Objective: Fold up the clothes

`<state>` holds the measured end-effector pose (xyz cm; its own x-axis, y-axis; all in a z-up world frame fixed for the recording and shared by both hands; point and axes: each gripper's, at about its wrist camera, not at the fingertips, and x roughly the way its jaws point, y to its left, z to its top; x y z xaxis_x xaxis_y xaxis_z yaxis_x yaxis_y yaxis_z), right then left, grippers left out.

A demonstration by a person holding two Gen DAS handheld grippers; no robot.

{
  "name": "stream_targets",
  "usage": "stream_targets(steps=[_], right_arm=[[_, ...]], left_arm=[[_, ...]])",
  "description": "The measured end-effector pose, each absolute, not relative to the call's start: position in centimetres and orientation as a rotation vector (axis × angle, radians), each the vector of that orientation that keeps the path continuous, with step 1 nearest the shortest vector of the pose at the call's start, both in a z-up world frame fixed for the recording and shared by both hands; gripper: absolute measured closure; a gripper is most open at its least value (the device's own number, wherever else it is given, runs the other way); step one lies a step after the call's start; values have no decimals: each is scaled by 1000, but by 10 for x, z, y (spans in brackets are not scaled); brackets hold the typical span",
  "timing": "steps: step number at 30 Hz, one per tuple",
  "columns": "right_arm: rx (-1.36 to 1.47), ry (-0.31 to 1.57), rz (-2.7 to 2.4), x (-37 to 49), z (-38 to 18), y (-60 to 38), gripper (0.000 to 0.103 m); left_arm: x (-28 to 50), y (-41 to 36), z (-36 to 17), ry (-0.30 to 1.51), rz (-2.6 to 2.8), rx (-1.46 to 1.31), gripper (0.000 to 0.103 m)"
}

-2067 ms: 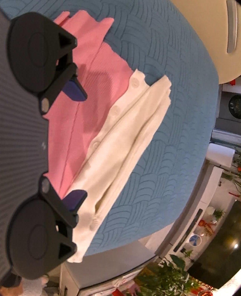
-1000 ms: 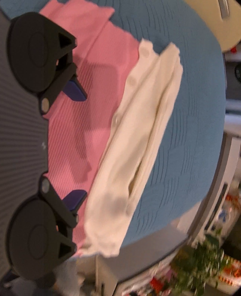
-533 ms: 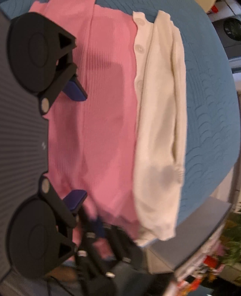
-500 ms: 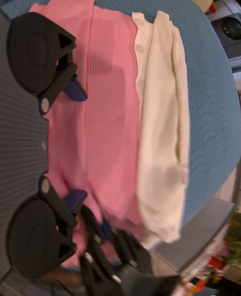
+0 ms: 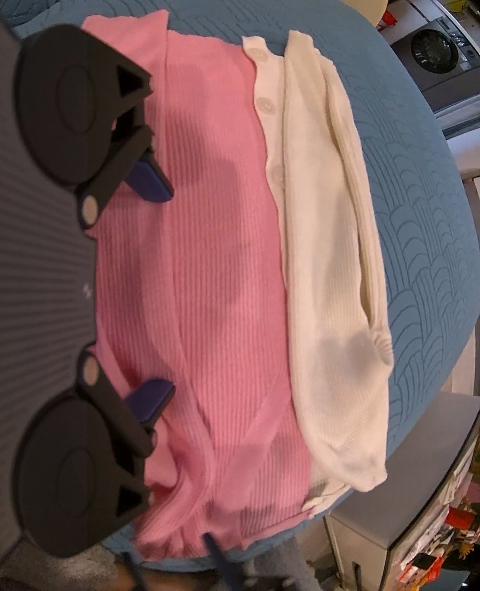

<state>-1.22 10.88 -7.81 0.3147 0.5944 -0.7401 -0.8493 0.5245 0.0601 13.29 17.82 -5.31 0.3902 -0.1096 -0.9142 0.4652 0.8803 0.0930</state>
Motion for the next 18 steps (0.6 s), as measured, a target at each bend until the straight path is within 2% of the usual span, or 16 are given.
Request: stream_targets(steps=[2,3,5,10,15,18], right_arm=[[-535,730,956,-33,-87,122,52],[-601,709,946,-41,-91,128,60],[-648,742,962,-45,-97,133,83],[-727,809,1122,-59,-90,128,83],[-719,936,1007,-32,-95,113,80],[-462,875,977,-11,-67,91,77]], left_arm=[[132,178,-53,1114,-375,367,0],[133,177,-54,1114,-376,367,0],[131,180,-54,1125,-389,370,0],[121,185,-50,1138,-402,420,0],[115,188,-52,1150,-371,482,0],[113,188,-51,1147,-362,504,0]])
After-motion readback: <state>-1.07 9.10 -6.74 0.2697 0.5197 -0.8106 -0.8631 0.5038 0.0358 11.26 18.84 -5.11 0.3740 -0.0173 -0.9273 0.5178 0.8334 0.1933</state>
